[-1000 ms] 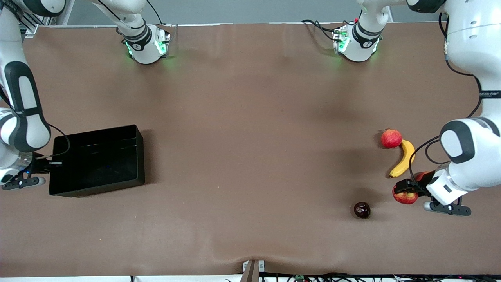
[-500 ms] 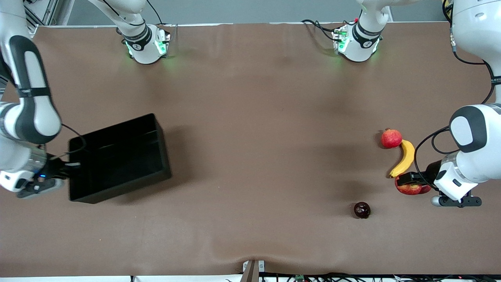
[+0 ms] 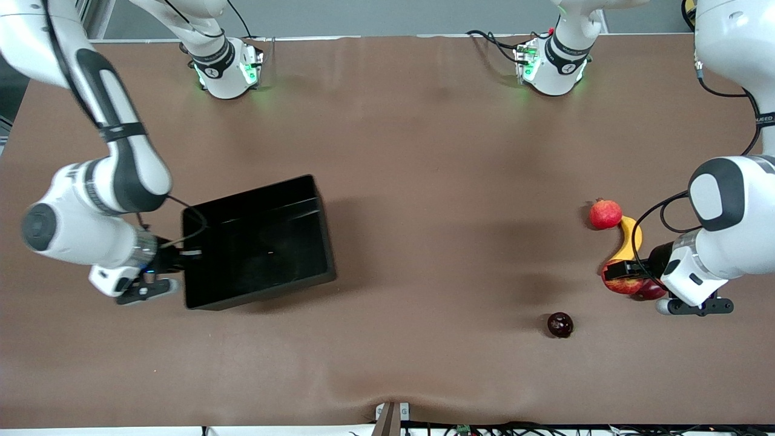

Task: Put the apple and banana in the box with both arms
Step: 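Drag the black box toward the apple with the right gripper while the left gripper lifts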

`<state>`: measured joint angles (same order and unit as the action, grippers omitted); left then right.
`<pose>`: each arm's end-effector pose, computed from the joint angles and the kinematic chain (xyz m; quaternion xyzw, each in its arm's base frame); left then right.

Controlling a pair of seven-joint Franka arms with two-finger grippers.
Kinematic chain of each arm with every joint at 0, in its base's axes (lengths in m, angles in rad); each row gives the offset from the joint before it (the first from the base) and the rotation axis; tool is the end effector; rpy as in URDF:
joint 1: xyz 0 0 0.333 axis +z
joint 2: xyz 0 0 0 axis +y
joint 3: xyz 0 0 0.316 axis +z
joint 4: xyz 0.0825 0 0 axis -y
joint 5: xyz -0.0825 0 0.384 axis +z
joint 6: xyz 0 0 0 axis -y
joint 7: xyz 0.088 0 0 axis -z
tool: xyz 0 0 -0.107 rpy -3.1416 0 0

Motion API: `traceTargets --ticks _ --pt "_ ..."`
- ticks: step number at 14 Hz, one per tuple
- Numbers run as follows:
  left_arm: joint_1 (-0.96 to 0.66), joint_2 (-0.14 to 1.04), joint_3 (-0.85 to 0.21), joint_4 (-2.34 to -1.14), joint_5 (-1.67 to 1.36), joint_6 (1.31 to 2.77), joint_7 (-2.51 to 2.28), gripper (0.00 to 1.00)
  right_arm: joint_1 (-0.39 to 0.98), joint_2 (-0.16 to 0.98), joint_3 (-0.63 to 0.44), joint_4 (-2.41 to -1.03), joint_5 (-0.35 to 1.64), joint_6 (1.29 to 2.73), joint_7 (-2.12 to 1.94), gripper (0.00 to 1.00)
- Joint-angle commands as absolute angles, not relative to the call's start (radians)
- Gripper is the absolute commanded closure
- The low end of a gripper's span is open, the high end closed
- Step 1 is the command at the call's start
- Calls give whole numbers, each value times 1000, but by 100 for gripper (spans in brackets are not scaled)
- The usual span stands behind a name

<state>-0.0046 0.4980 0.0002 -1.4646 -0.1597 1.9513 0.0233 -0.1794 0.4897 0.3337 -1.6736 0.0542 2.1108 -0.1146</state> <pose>0.6969 -0.0137 0.3936 0.9971 0.0162 -0.0049 0.0739 0.6636 0.0811 0.3315 -0.9896 -0.1022 0.0159 0.1002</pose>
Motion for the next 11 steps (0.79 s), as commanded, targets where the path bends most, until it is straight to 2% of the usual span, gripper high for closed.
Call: traceTargets --ticks 1,6,11 --pt "-26 468 0 -1476 -135 1931 -44 100 -76 485 337 -1654 63 2114 47 100" --pt "-52 469 2 -1476 -133 1931 -71 100 133 557 333 -1579 46 2147 427 100" --pt "-72 465 2 -1476 -120 1919 -72 100 277 650 328 -1527 43 2235 624 100"
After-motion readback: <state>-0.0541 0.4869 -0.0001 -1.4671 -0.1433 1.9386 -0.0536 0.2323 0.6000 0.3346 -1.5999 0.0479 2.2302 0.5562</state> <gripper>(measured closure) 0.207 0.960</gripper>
